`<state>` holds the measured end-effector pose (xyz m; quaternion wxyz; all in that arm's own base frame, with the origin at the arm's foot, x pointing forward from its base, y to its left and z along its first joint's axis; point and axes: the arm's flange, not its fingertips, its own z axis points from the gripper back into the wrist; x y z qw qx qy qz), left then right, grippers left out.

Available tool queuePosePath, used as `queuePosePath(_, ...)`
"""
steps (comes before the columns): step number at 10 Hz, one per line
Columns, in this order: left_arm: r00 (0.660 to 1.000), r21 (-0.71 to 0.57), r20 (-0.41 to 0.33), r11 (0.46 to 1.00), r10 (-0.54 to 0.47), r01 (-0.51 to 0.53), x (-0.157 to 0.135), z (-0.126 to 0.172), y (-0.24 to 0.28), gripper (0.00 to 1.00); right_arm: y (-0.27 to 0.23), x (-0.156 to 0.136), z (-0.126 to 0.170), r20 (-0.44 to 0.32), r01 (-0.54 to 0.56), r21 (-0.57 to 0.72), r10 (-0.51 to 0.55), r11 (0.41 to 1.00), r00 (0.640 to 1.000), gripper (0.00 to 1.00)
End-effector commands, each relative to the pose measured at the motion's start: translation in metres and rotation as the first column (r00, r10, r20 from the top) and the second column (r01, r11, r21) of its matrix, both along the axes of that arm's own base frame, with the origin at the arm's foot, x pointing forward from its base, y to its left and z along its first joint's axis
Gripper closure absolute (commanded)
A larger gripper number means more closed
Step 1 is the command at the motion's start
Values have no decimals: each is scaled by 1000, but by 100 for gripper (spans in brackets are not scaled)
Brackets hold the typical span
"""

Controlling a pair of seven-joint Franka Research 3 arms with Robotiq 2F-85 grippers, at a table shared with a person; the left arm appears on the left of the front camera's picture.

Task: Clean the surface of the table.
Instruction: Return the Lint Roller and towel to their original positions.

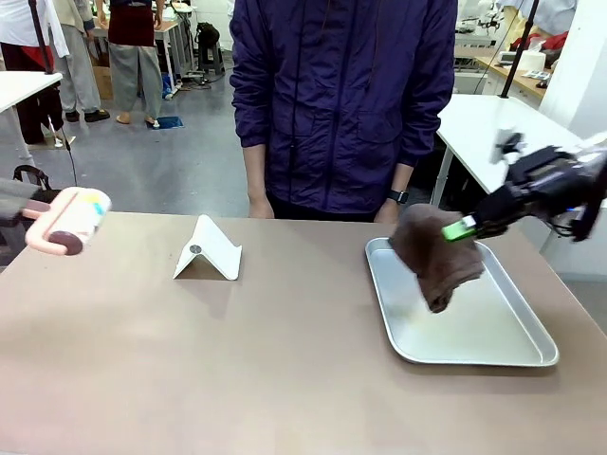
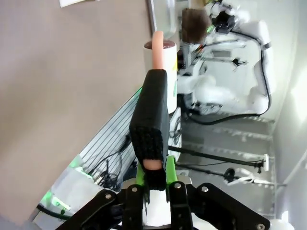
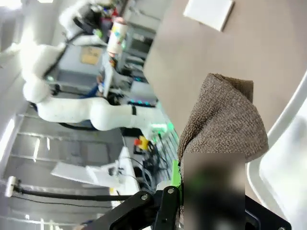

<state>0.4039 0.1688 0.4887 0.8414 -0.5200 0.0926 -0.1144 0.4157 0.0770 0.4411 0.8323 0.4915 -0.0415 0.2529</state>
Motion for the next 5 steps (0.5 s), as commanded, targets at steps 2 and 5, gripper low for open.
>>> queuePosePath(2, 991, 188, -43, 973, -124, 130, 37, 21, -56, 82, 53, 34, -16, -11, -5, -143, 3, 990, 1000, 92)
queuePosePath(5, 999, 314, 35, 949, -17, 5, 82, 45, -92, 82, 101, 48, -20, 28, 65, -13, -64, 998, 998, 92)
